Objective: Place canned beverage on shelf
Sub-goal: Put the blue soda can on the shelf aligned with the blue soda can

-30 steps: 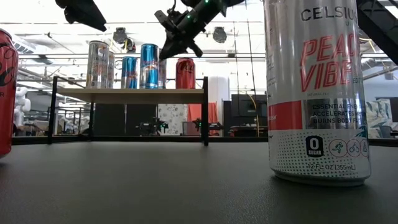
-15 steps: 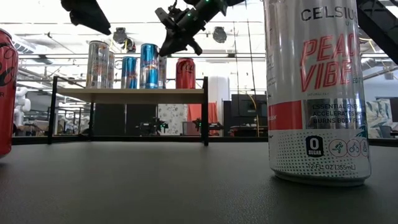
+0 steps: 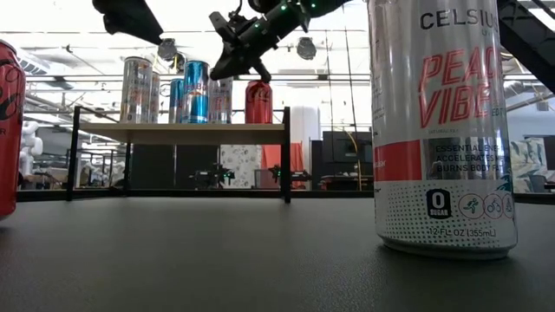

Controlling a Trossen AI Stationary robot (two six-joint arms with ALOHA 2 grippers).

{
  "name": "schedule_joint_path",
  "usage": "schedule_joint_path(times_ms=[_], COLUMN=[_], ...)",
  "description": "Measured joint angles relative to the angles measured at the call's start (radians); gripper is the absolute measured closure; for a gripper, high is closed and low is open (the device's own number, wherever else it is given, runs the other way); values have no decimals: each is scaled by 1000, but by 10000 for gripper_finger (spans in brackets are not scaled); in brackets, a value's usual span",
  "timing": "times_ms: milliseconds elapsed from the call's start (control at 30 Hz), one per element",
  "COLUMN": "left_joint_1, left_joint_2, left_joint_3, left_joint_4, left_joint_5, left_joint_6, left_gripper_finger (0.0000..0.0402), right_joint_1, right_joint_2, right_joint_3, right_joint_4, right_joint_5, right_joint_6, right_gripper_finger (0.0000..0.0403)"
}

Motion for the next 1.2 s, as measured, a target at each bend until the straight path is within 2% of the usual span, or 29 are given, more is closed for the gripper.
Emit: schedule_joint_path(times_ms=[533, 800, 1200], left_joint_1=[0, 0, 0], left_joint_2=[-3, -14, -17], left_joint_3=[0, 0, 0], left_joint_4=[-3, 21, 26], left_joint_5=[0, 4, 27], left_joint_6=[6, 6, 7], left_gripper_finger=[201, 201, 201], right_joint_1=[-2, -2, -13], right_joint_2=[7, 57, 58], right_joint_3=[0, 0, 0], right_joint_4=[53, 178, 174], right_joint_5=[-2, -85, -81], right_joint_6=[1, 34, 46], right_gripper_finger=[403, 403, 403])
